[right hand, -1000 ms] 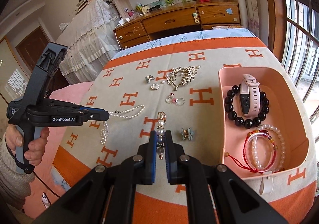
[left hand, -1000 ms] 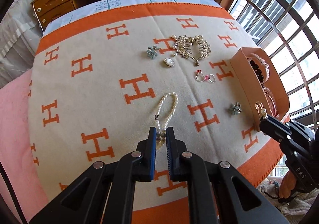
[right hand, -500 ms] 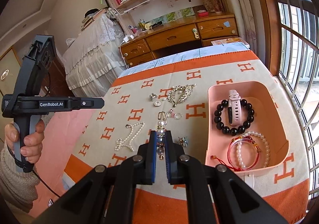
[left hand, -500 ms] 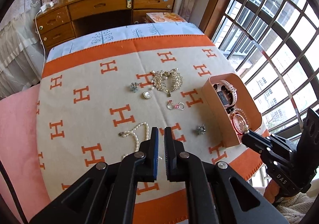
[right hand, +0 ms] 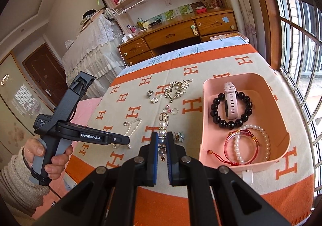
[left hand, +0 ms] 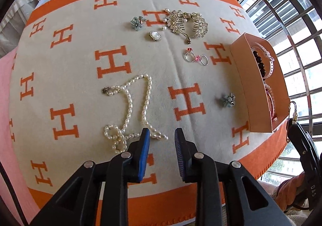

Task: Organize jewelry
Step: 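Grasp the pearl necklace with the left tool while the right tool lifts the pearl pin, then carry the pearl necklace with the left tool while the right tool carries the pin to the box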

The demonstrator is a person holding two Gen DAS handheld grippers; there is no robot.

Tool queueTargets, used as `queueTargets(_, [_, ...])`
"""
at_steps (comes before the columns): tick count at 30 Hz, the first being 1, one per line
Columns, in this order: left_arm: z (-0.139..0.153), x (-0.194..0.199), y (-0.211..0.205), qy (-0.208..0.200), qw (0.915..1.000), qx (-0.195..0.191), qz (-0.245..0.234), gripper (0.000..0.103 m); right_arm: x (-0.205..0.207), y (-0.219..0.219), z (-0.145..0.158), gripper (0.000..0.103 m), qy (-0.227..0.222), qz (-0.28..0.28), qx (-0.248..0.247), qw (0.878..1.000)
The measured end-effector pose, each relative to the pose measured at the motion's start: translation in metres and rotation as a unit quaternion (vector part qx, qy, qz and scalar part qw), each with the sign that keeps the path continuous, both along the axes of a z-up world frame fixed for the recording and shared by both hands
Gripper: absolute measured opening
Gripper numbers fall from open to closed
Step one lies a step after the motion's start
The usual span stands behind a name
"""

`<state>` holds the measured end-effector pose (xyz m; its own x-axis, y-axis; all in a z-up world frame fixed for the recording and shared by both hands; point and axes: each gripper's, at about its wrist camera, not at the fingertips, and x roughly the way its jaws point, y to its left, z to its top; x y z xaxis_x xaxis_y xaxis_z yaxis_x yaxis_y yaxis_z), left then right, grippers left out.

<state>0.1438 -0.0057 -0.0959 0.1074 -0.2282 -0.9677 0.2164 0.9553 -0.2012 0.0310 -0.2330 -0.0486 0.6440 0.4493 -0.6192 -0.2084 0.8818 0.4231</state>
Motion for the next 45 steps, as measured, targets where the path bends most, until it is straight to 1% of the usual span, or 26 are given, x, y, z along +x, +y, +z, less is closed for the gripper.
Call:
queueTargets(4, [-0.008,0.001,-0.008,0.006,1.0,0.007,-0.002,0.023,0.0,-0.001,0.0,0.007,0.001,0.001,0.002,1.0])
queueTargets(10, [-0.021,0.005,-0.018,0.008,0.9992,0.038,0.001,0.024,-0.001,-0.006,-0.002,0.007,-0.001,-0.002,0.006,1.0])
queueTargets(12, [-0.021,0.006,-0.019,0.0,0.999,0.044,0.004,0.024,-0.001,-0.008,-0.003,0.007,0.0,-0.003,0.008,1.0])
queueTargets(13, [-0.021,0.006,-0.02,-0.004,0.9986,0.053,0.005,0.022,-0.001,-0.009,-0.004,0.007,0.0,-0.003,0.009,1.0])
queueTargets(14, [-0.021,0.005,-0.021,-0.009,0.9981,0.06,0.005,0.012,-0.001,-0.01,-0.004,0.007,0.0,-0.004,0.01,1.0])
queueTargets(15, [-0.021,0.005,-0.023,-0.012,0.9978,0.065,0.003,0.005,-0.001,-0.011,-0.004,0.007,0.001,-0.004,0.012,1.0])
queueTargets(21, [-0.009,0.002,-0.027,-0.032,0.997,0.071,0.002,0.004,-0.003,-0.015,-0.005,0.007,-0.001,-0.006,0.016,1.0])
queueTargets(24, [-0.002,0.001,-0.024,-0.032,0.997,0.07,0.004,0.004,-0.003,-0.016,-0.005,0.007,-0.002,-0.005,0.016,1.0])
queueTargets(25, [0.0,0.001,-0.022,-0.03,0.9971,0.07,0.006,0.005,-0.004,-0.016,-0.005,0.007,-0.002,-0.004,0.017,1.0])
queueTargets(27, [0.0,0.001,-0.013,-0.023,0.9971,0.071,0.015,0.011,-0.004,-0.017,-0.006,0.007,-0.003,-0.002,0.018,1.0])
queueTargets(29, [0.0,0.001,0.001,-0.018,0.9967,0.073,0.032,0.031,-0.004,-0.018,-0.006,0.007,-0.002,-0.002,0.019,1.0])
queueTargets(31, [-0.001,0.0,0.016,-0.017,0.9961,0.073,0.046,0.044,-0.004,-0.017,-0.007,0.007,-0.002,-0.002,0.02,1.0])
queueTargets(33, [-0.005,-0.004,0.031,-0.016,0.9954,0.077,0.055,0.044,-0.004,-0.017,-0.007,0.007,-0.002,-0.001,0.02,1.0])
queueTargets(35, [-0.009,-0.004,0.037,-0.007,0.9955,0.073,0.061,0.044,-0.004,-0.016,-0.008,0.007,-0.001,0.001,0.02,1.0])
queueTargets(38, [-0.018,-0.002,0.035,0.004,0.9955,0.073,0.059,0.044,-0.004,-0.013,-0.008,0.007,-0.001,0.004,0.019,1.0])
queueTargets(40, [-0.019,-0.003,0.036,-0.002,0.9956,0.075,0.056,0.044,-0.004,-0.012,-0.008,0.007,-0.001,0.003,0.018,1.0])
queueTargets(41, [-0.018,-0.002,0.035,-0.003,0.9956,0.076,0.053,0.041,-0.004,-0.012,-0.008,0.007,-0.002,0.003,0.017,1.0])
queueTargets(42, [-0.02,-0.001,0.035,-0.003,0.996,0.072,0.052,0.03,-0.005,-0.011,-0.008,0.007,-0.001,0.002,0.018,1.0])
queueTargets(43, [-0.02,0.0,0.033,-0.005,0.9958,0.076,0.051,0.011,-0.005,-0.011,-0.008,0.007,-0.001,0.002,0.018,1.0])
queueTargets(45, [-0.018,0.005,0.027,-0.012,0.9964,0.068,0.05,0.007,-0.005,-0.012,-0.007,0.007,-0.002,0.0,0.019,1.0])
